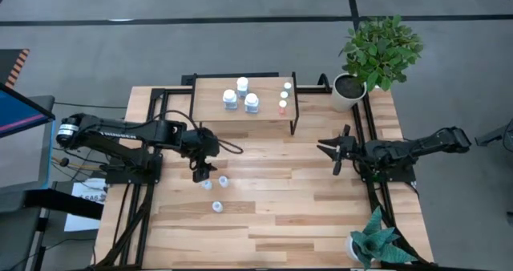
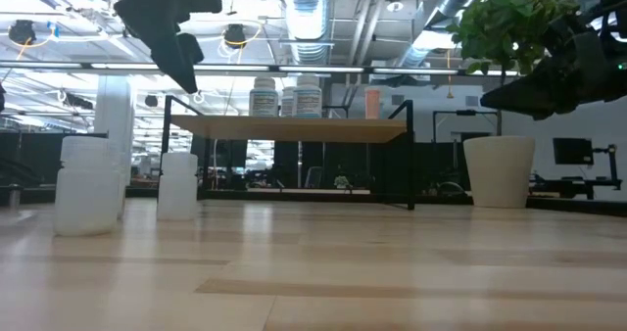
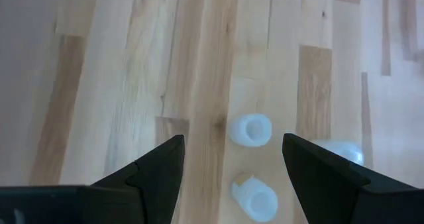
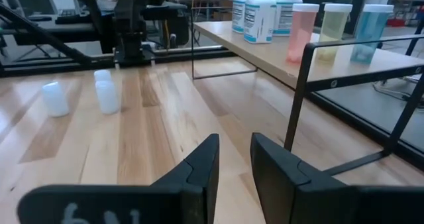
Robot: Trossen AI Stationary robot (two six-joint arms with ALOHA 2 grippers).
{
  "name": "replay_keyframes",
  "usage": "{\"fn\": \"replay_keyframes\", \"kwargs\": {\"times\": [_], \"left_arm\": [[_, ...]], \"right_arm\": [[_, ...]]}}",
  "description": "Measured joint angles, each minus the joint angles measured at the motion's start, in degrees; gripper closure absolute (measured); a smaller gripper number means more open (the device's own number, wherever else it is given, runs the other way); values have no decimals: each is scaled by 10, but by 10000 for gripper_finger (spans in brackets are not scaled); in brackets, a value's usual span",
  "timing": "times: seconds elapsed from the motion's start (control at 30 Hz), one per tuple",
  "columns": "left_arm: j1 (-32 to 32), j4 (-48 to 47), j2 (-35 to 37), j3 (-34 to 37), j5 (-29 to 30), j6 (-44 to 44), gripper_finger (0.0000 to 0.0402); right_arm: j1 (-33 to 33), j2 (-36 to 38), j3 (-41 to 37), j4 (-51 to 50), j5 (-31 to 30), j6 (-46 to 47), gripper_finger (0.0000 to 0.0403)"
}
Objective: Pick and place medicine bottles onto shelf by color
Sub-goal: Put the bottom transparent pill bottle on the shelf
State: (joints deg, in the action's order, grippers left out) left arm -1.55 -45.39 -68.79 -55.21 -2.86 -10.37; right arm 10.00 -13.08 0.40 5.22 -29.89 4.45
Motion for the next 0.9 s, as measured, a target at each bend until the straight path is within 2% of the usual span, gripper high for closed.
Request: {"fn": "replay_keyframes", "kwargs": {"times": [0.33,0.53,0.7,0.9], "left_arm": [[-100,29,-54,-2,49,-17,160],[-177,31,-64,-4,52,-54,160],[-244,45,-64,-4,89,-103,160],[-297,73,-92,-5,124,-107,160]], "right_arm": [[0,0,0,0,0,0,295],[0,0,-1,0,0,0,295],[0,0,-1,0,0,0,295],[0,0,-1,-3,0,0,295]]}}
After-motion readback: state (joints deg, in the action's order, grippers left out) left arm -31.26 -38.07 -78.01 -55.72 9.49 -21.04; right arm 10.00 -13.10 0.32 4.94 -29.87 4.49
